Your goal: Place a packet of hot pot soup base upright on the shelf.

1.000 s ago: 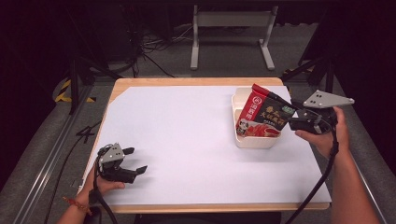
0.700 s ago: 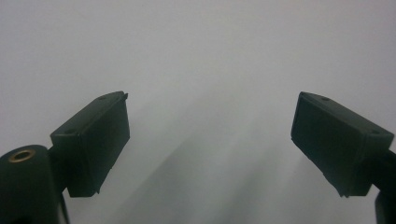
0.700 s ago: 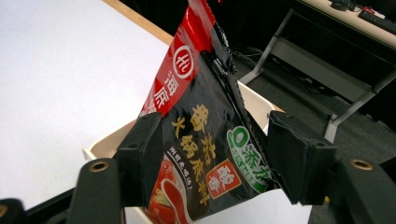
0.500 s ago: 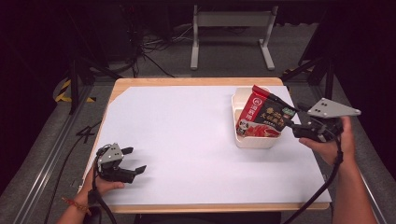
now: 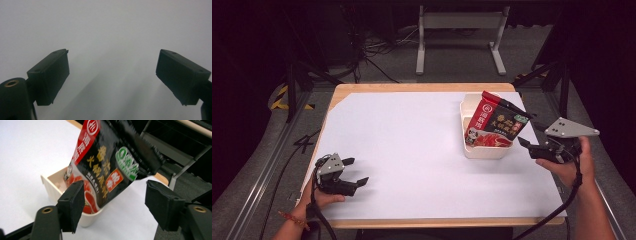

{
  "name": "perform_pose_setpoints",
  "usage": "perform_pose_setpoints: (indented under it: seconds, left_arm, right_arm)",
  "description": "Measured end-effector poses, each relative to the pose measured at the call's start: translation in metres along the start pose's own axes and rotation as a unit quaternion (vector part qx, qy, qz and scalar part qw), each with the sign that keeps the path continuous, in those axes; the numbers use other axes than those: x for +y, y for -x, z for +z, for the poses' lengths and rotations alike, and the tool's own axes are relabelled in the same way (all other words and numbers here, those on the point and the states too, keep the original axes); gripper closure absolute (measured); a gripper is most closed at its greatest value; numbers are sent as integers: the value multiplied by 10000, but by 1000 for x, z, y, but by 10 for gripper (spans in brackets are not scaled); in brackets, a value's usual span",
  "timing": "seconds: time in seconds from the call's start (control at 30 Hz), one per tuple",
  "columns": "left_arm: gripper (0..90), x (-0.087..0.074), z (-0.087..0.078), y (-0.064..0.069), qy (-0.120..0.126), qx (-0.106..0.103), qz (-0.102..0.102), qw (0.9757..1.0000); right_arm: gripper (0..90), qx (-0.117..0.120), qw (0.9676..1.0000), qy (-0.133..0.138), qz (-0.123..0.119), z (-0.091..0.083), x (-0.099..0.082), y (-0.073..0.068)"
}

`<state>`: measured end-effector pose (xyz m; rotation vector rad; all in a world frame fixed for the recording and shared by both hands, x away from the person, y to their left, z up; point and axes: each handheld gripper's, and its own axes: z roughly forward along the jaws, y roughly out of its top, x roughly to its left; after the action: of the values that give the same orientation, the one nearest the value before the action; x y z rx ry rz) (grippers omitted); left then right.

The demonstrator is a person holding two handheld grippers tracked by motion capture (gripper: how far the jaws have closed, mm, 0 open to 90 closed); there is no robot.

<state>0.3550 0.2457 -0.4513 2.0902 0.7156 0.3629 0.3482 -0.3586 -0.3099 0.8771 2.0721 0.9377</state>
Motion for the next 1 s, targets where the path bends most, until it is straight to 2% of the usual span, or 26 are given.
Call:
perform_pose_setpoints:
  seconds: [0.3, 0.33, 0.5, 0.7, 0.87, 1.0]
  left_arm:
    - [124, 0, 0, 0, -4, -6, -7, 10000]
    - [123, 0, -1, 0, 5, -8, -11, 10000]
    - [124, 0, -1, 0, 1, -4, 11, 10000]
    - [124, 0, -1, 0, 6, 5, 0, 10000]
    - [124, 0, -1, 0, 7, 10, 9, 10000]
    - [123, -1, -1, 0, 20, 10, -3, 10000]
  right_arm:
    - [309, 130, 9998, -139, -71, 8, -16, -11]
    - [301, 169, 9995, -210, -136, 10, -19, -14]
    - [291, 192, 9991, -257, -266, 13, -29, -23]
    - [275, 284, 9987, -301, -289, 16, -43, -31]
    - [262, 312, 9981, -372, -385, 18, -55, -37]
    - [252, 276, 9981, -416, -358, 21, -66, -41]
